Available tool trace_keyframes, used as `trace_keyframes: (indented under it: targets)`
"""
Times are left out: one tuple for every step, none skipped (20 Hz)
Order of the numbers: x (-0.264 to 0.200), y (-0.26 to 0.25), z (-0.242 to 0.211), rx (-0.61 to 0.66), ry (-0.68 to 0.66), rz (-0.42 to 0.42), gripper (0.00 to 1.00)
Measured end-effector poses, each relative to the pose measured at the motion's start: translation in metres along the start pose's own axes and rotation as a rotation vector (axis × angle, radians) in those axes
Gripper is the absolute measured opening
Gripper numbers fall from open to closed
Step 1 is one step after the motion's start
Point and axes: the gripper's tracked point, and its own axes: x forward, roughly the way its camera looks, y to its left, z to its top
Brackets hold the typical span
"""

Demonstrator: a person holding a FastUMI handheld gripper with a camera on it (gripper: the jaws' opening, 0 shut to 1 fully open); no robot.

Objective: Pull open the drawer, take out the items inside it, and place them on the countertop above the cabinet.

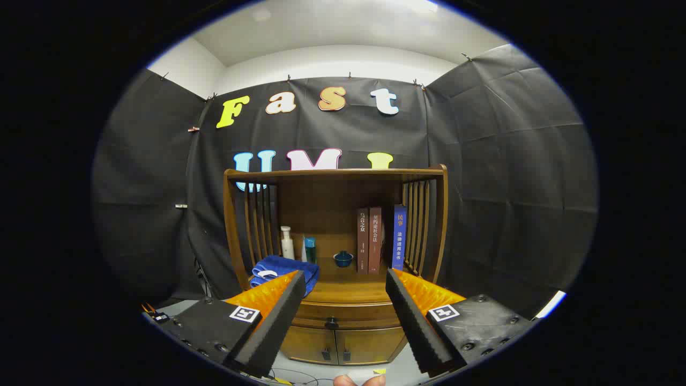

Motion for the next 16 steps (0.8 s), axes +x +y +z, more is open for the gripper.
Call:
trace_keyframes:
  targets:
    - [-0.0007,-0.0004,-0.0005,-0.002,0.001,-0.002,0.98]
    - [-0.0004,-0.0002,0.0002,-0.002,0.001,-0.002,0.98]
    - [-0.0008,-0.0004,0.0014,-0.003,0.001,-0.002,0.98]
    - [-0.001,-0.0011,0.0016,-0.003,0.001,-0.004,0.98]
    - [-0.0019,-0.0012,0.0013,-0.005,0.002,-0.004,0.98]
    - [-0.0017,-0.0018,0.0012,-0.005,0.003,-0.004,0.98]
    - [-0.0011,-0.0021,0.001,-0.007,0.004,-0.005,0.98]
    - [-0.0013,-0.0019,0.0016,-0.009,0.004,-0.006,0.99]
    - [-0.0026,-0.0019,0.0018,-0.011,0.004,-0.007,0.99]
    - [-0.0026,-0.0028,0.0021,-0.011,0.004,-0.009,0.99]
    - [-0.0022,-0.0029,0.0025,-0.011,0.005,-0.009,0.99]
    - [-0.0024,-0.0026,0.0023,-0.01,0.006,-0.01,0.98]
    - [-0.0028,-0.0019,0.0028,-0.009,0.007,-0.01,0.98]
    - [-0.0026,-0.0015,0.0033,-0.009,0.007,-0.011,0.99]
    - [-0.0024,-0.002,0.0032,-0.009,0.006,-0.011,0.99]
    - [-0.0022,-0.0022,0.0032,-0.011,0.007,-0.009,0.99]
